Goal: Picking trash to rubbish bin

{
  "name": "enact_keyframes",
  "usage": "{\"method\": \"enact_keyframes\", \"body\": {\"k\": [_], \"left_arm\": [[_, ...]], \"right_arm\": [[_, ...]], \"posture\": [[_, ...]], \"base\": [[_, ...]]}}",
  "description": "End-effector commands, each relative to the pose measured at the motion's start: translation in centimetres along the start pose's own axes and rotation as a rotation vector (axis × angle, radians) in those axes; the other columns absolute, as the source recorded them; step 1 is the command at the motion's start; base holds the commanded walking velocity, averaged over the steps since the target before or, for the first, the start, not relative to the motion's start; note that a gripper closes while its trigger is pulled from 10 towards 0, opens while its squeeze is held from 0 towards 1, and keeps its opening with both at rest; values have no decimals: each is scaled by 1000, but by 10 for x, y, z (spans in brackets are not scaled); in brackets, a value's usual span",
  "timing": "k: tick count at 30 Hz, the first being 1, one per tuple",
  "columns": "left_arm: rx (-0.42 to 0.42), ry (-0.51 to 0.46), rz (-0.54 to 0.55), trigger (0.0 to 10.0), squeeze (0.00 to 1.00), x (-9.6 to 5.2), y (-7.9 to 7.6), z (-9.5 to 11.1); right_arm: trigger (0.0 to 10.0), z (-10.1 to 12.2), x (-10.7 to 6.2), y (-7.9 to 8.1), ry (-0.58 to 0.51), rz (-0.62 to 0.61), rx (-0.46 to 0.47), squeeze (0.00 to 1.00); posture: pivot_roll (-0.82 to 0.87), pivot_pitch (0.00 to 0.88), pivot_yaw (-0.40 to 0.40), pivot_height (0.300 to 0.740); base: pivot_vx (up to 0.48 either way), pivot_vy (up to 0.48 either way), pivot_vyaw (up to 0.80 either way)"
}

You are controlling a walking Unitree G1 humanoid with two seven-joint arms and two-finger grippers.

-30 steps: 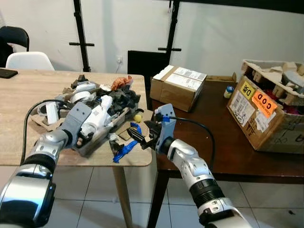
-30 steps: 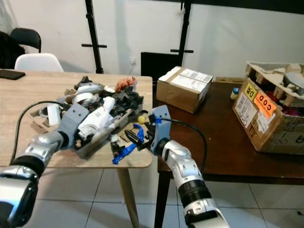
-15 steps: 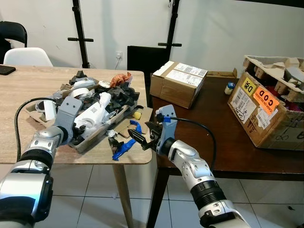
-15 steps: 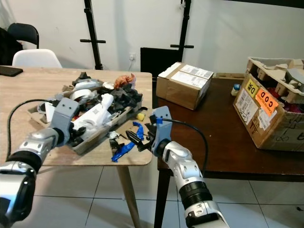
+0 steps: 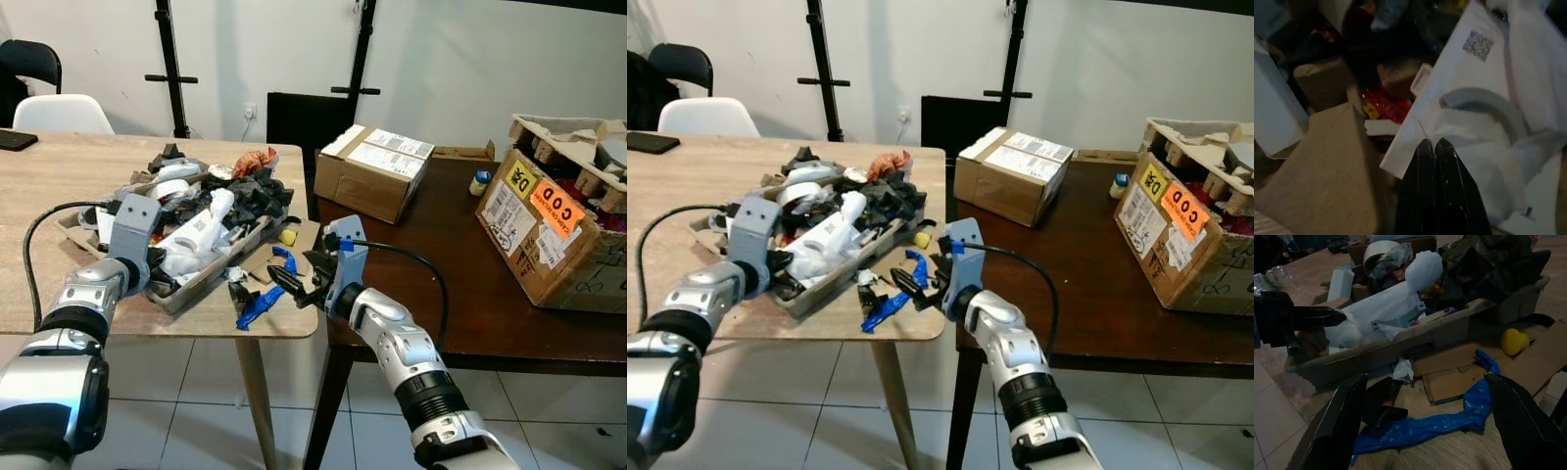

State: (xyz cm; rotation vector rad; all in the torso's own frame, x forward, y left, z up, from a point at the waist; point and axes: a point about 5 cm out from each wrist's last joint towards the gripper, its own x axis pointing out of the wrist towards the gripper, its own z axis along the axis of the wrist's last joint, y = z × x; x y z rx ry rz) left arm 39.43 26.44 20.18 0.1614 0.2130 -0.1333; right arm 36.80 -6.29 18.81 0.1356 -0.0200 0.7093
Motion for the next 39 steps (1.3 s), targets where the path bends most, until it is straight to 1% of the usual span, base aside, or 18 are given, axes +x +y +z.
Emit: {"method": "enact_keyframes", "body": {"k": [1, 5, 6, 7, 12, 13, 15, 18, 19, 20, 24, 27, 30, 31, 32, 34, 35, 39], "left_arm": [[-42, -25, -3, 0, 0, -2, 5, 4], [-235, -226, -47, 0, 0, -6, 11, 35], [-235, -226, -47, 0, 0, -6, 11, 35], [-294, -303, -61, 0, 0, -8, 14, 49], [-349, -378, -99, 0, 0, -11, 16, 64], [-386, -424, -143, 0, 0, -13, 15, 72], [-406, -449, -175, 0, 0, -14, 14, 76], [-448, -520, -299, 0, 0, -17, 9, 88], [-448, -520, -299, 0, 0, -17, 9, 88], [-476, -564, -354, 0, 0, -19, 7, 96], [-507, -627, -405, 0, 0, -22, 7, 107], [-549, -723, -458, 0, 0, -30, 9, 127], [-566, -762, -488, 0, 0, -33, 9, 134], [-592, -817, -555, 0, 0, -39, 9, 145], [-597, -832, -594, 0, 0, -41, 9, 148], [-584, -830, -635, 0, 0, -42, 6, 149], [-495, -780, -737, 0, 0, -42, -4, 145], [-477, -745, -790, 0, 0, -40, -10, 139]], "right_arm": [[10000, 0, 0, -3, 1, -14, 24, 0], [10000, 4, 0, -7, -15, -36, 30, 0], [10000, 4, 0, -7, -15, -36, 30, 0], [10000, 5, 0, -9, -18, -47, 31, 0], [10000, 6, 1, -10, -21, -53, 32, 0], [10000, 6, 1, -11, -22, -56, 33, 0], [10000, 6, 1, -11, -23, -57, 34, 0], [10000, 6, 0, -12, -26, -63, 36, 0], [10000, 6, 0, -12, -26, -63, 36, 0], [10000, 7, 0, -13, -30, -68, 39, 0], [10000, 9, 0, -15, -38, -80, 43, 0], [10000, 12, 1, -18, -51, -94, 50, 0], [10000, 13, 1, -19, -54, -96, 51, 0], [10000, 13, 1, -19, -56, -98, 53, 0], [10000, 13, 1, -19, -56, -98, 53, 0], [10000, 13, 1, -19, -56, -98, 53, 0], [10000, 13, 1, -19, -58, -98, 55, 0], [10000, 13, 1, -19, -58, -98, 56, 0]], "posture": [[86, 144, -48, 740], [89, 140, -50, 740], [89, 140, -50, 740], [90, 139, -50, 740], [91, 139, -48, 740], [92, 137, -46, 740], [92, 137, -46, 740], [93, 135, -44, 740], [93, 135, -44, 740], [93, 132, -43, 740], [94, 131, -42, 740], [95, 128, -41, 740], [96, 127, -40, 740], [95, 127, -39, 740], [97, 126, -39, 740], [97, 126, -39, 740], [98, 125, -39, 740], [96, 123, -40, 740]], "base": [[0, 0, 0], [0, 0, 0], [0, 0, 0], [0, 0, 0], [0, 0, 0], [0, 0, 0], [0, 0, 0], [0, 0, 0], [0, 0, 0], [0, 0, 0], [0, 0, 0], [0, 0, 0], [0, 0, 0], [0, 0, 0], [0, 0, 0], [0, 0, 0], [0, 0, 0], [0, 0, 0]]}}
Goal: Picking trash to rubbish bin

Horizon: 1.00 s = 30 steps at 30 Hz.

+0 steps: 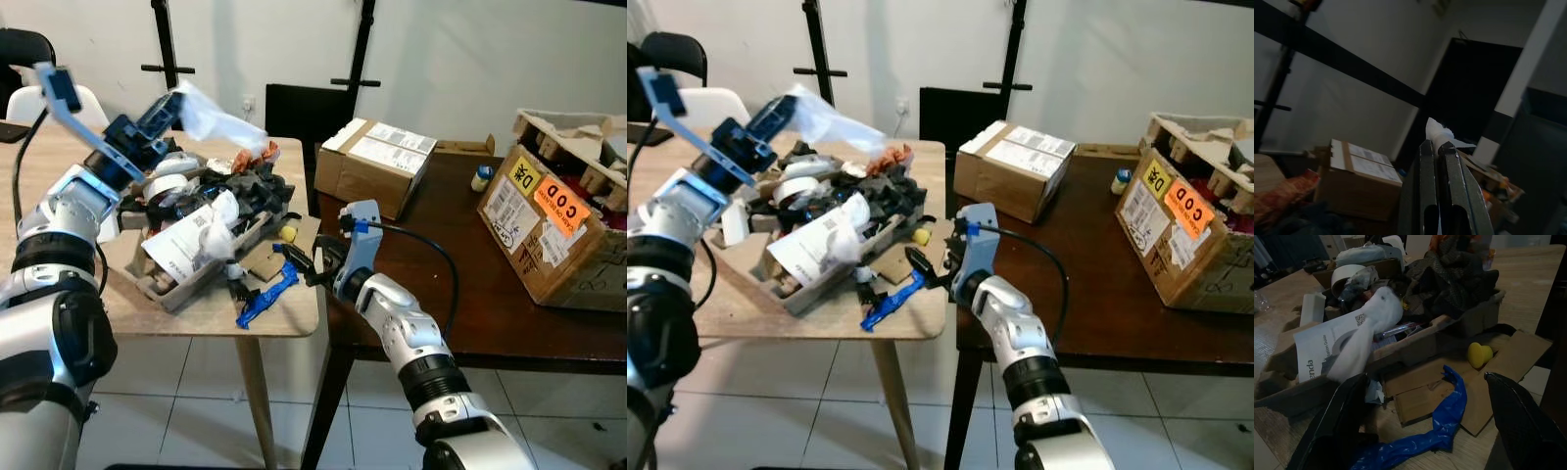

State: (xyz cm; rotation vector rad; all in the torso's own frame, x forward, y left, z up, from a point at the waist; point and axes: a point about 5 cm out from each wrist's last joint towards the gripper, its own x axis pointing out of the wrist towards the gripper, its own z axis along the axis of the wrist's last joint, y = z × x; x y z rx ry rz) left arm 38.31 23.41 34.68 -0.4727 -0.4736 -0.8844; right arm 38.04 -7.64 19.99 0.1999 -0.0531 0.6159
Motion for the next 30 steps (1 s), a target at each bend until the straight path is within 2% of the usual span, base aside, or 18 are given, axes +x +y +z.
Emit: {"method": "enact_keyframes", "body": {"k": [1, 6, 10, 12, 13, 14, 20, 22, 23, 24, 25, 26, 28, 30], "left_arm": [[-4, 27, -11, 0, 0, -4, 0, -3], [-19, 26, -23, 0, 0, -4, 0, -5], [-48, 67, -95, 0, 0, -4, -5, -10], [-67, 101, -154, 0, 0, -4, -9, -14], [-83, 160, -218, 0, 0, -7, -14, -22], [-88, 177, -235, 0, 0, -8, -15, -25], [-83, 259, -251, 0, 0, -12, -18, -35], [-20, 485, -272, 0, 0, -23, -23, -63], [-20, 485, -272, 0, 0, -23, -23, -63], [4, 615, -288, 0, 0, -33, -25, -80], [13, 696, -301, 0, 0, -40, -27, -91], [13, 696, -301, 0, 0, -40, -27, -91], [-13, 861, -351, 0, 0, -58, -36, -112], [-27, 996, -397, 0, 0, -75, -44, -128]], "right_arm": [[10000, -1, 0, -2, 0, -9, 10, 0], [10000, 0, 0, -3, 0, -8, 6, 0], [10000, 0, -1, -5, -3, -7, 6, 0], [10000, 1, -2, -6, -4, -6, 11, 0], [10000, 1, -5, -10, -5, -6, 22, 0], [10000, 1, -6, -11, -6, -6, 24, 0], [10000, 3, -9, -15, -14, 3, 51, 0], [10000, 6, -16, -17, -20, 93, 112, 0], [10000, 6, -16, -17, -20, 93, 112, 0], [10000, 5, -21, -17, -5, 166, 144, 0], [10000, 5, -25, -17, 7, 215, 163, 0], [10000, 5, -25, -17, 7, 215, 163, 0], [10000, 0, -39, -20, 62, 303, 146, 0], [10000, -6, -49, -26, 121, 333, 114, 0]], "posture": [[96, 123, -40, 740], [95, 120, -40, 740], [93, 118, -40, 740], [92, 115, -40, 740], [91, 110, -40, 740], [91, 110, -40, 740], [93, 103, -40, 740], [98, 92, -45, 740], [98, 92, -45, 740], [100, 88, -45, 740], [100, 88, -45, 740], [100, 88, -45, 740], [98, 82, -45, 740], [98, 79, -44, 740]], "base": [[0, 0, 0], [0, 0, 0], [0, 0, 0], [0, 0, 0], [0, 0, 0], [0, 0, 0], [0, 0, 0], [0, 0, 0], [0, 0, 0], [0, 0, 0], [0, 0, 0], [0, 0, 0], [0, 0, 0], [0, 0, 0]]}}
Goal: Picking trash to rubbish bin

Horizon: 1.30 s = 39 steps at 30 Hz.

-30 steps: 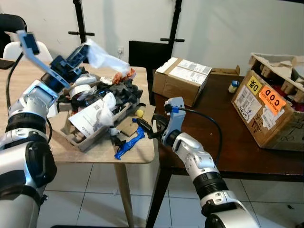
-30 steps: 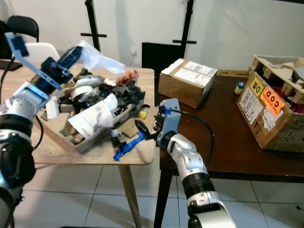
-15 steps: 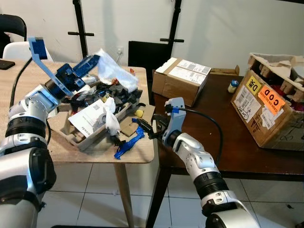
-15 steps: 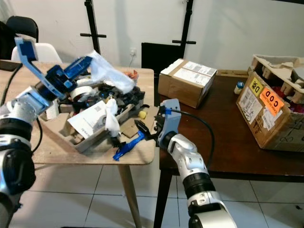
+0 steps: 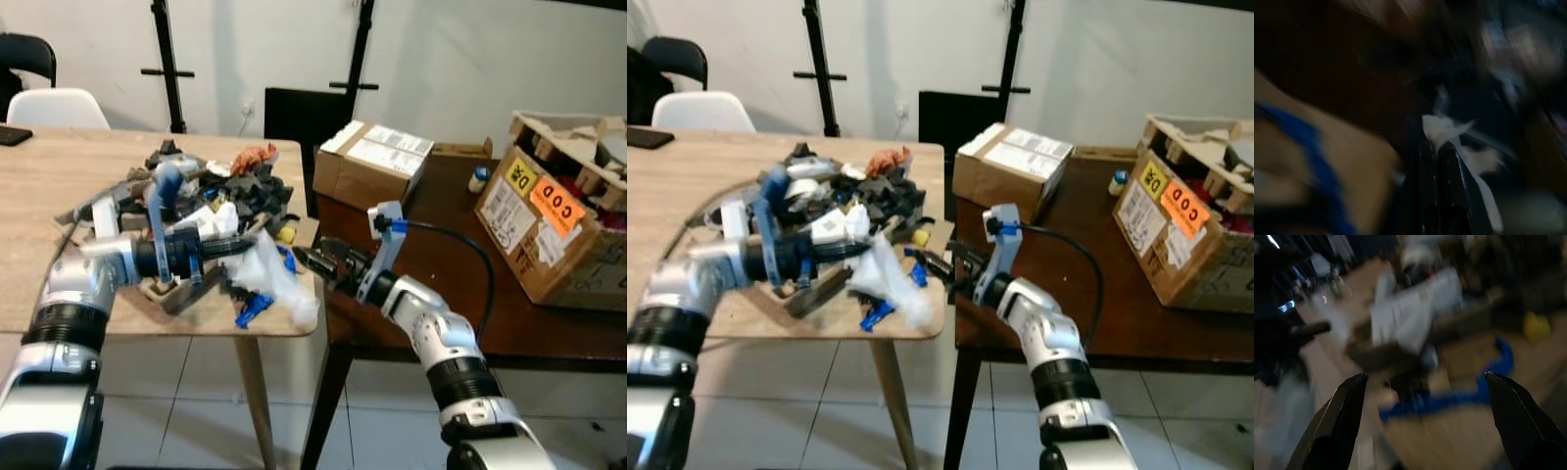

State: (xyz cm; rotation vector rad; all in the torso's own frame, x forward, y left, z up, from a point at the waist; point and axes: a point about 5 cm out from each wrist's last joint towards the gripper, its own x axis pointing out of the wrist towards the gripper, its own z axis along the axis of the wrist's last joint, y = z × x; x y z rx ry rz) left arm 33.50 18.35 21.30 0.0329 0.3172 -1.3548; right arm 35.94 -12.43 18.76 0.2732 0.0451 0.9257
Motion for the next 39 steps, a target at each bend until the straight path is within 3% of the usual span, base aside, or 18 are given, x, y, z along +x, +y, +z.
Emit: {"method": "enact_keyframes", "body": {"k": [1, 9, 10, 14, 17, 19, 23, 25, 29, 30, 31, 33, 34, 38, 39], "left_arm": [[4, 73, -21, 0, 0, 1, -4, -4], [-75, 194, -118, 0, 0, 25, -30, -38], [-89, 253, -144, 0, 0, 33, -39, -52], [-109, 340, -153, 0, 0, 42, -48, -73], [-130, 512, -88, 0, 0, 50, -54, -108], [-129, 566, -60, 0, 0, 51, -55, -118], [-175, 703, 49, 0, 0, 58, -59, -158], [-196, 714, 80, 0, 0, 61, -62, -167], [-309, 736, 235, 0, 0, 71, -71, -208], [-350, 734, 338, 0, 0, 69, -70, -224], [-350, 734, 338, 0, 0, 69, -70, -224], [-428, 681, 526, 0, 0, 66, -70, -248], [-428, 681, 526, 0, 0, 66, -70, -248], [-433, 605, 767, 0, 0, 55, -72, -270], [-433, 605, 767, 0, 0, 55, -72, -270]], "right_arm": [[10000, -4, -3, 2, 27, 33, 5, 0], [10000, -26, -37, 3, 233, 165, -8, 0], [10000, -31, -44, 9, 265, 225, 8, 0], [10000, -41, -50, 18, 349, 296, 2, 0], [10000, -71, -60, 22, 566, 324, -71, 0], [10000, -79, -61, 20, 607, 310, -87, 0], [10000, -113, -56, 10, 726, 151, -165, 0], [10000, -122, -56, 9, 760, 114, -179, 0], [10000, -158, -63, 11, 853, 14, -247, 0], [10000, -168, -65, 9, 858, -55, -243, 0], [10000, -168, -65, 9, 858, -55, -243, 0], [10000, -184, -73, 6, 852, -207, -211, 0], [10000, -184, -73, 6, 852, -207, -211, 0], [10000, -212, -96, 3, 843, -491, -110, 0], [10000, -212, -96, 3, 843, -491, -110, 0]], "posture": [[98, 79, -44, 740], [89, 71, -44, 740], [88, 68, -48, 740], [84, 66, -49, 740], [82, 62, -47, 740], [82, 62, -47, 740], [77, 58, -45, 740], [77, 57, -46, 740], [76, 57, -43, 740], [73, 57, -41, 740], [73, 57, -41, 740], [72, 59, -41, 740], [72, 59, -41, 740], [70, 62, -43, 740], [70, 62, -43, 740]], "base": [[0, 0, 0], [0, 0, 0], [0, 0, 0], [0, 0, 0], [0, 0, 0], [0, 0, 0], [0, 0, 0], [0, 0, 0], [0, 0, 0], [0, 0, 0], [0, 0, 0], [0, 0, 0], [0, 0, 0], [0, 0, 0], [0, 0, 0]]}}
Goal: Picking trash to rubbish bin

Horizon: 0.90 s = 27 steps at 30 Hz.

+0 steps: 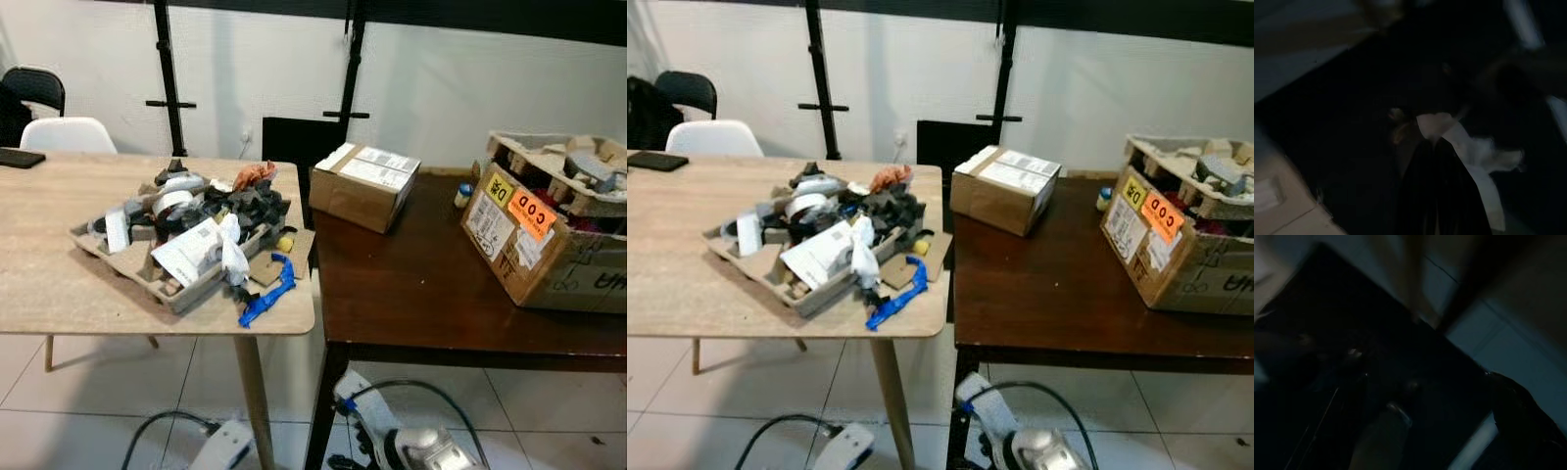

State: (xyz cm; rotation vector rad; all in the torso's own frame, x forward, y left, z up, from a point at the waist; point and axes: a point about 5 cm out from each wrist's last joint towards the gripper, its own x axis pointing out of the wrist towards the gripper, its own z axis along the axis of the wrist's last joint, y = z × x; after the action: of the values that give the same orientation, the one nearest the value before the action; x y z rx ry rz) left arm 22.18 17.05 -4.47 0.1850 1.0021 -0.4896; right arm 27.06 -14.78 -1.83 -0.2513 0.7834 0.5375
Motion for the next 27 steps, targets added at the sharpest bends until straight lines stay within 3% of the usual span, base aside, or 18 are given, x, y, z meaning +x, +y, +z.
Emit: {"method": "enact_keyframes", "body": {"k": [1, 3, 5, 7, 8, 9, 10, 17, 21, 27], "left_arm": [[-75, -30, 83, 0, 0, 1, 4, -10], [-212, -49, 181, 0, 0, 0, 11, -22], [-283, -61, 225, 0, 0, -2, 15, -29], [-273, -92, 231, 0, 0, -3, 15, -29], [-253, -135, 233, 1255, 0, -3, 15, -27], [-251, -150, 240, 1255, 0, -2, 14, -27], [-250, -147, 242, 10000, 0, -1, 13, -29], [-189, -154, 266, 10000, 0, 2, 9, -30], [-169, -172, 300, 10000, 0, 0, 12, -29], [-195, -207, 292, 10000, 0, -1, 14, -28]], "right_arm": [[10000, -21, -1, -2, 40, -81, 89, 0], [10000, -44, -3, 1, 73, -147, 198, 0], [10000, -62, -6, 5, 102, -186, 308, 0], [10000, -71, -7, 8, 119, -205, 350, 0], [10000, -83, -9, 11, 144, -230, 394, 0], [10000, -87, -10, 12, 153, -245, 408, 0], [10000, -93, -12, 12, 163, -265, 422, 0], [10000, -99, -15, 11, 116, -341, 531, 0], [10000, -89, -13, 9, 39, -364, 542, 0], [10000, -84, -11, 9, 19, -364, 540, 0]], "posture": [[69, 63, -44, 740], [68, 68, -43, 740], [66, 70, -41, 740], [67, 71, -40, 740], [70, 72, -41, 740], [70, 72, -41, 740], [74, 73, -42, 740], [86, 92, -41, 740], [96, 144, -23, 740], [105, 178, -15, 740]], "base": [[0, 0, 0], [0, 0, 0], [0, 0, 0], [0, 0, 0], [0, 0, 0], [0, 0, 0], [0, 0, 0], [0, 0, 0], [0, 0, 0], [0, 0, 0]]}}
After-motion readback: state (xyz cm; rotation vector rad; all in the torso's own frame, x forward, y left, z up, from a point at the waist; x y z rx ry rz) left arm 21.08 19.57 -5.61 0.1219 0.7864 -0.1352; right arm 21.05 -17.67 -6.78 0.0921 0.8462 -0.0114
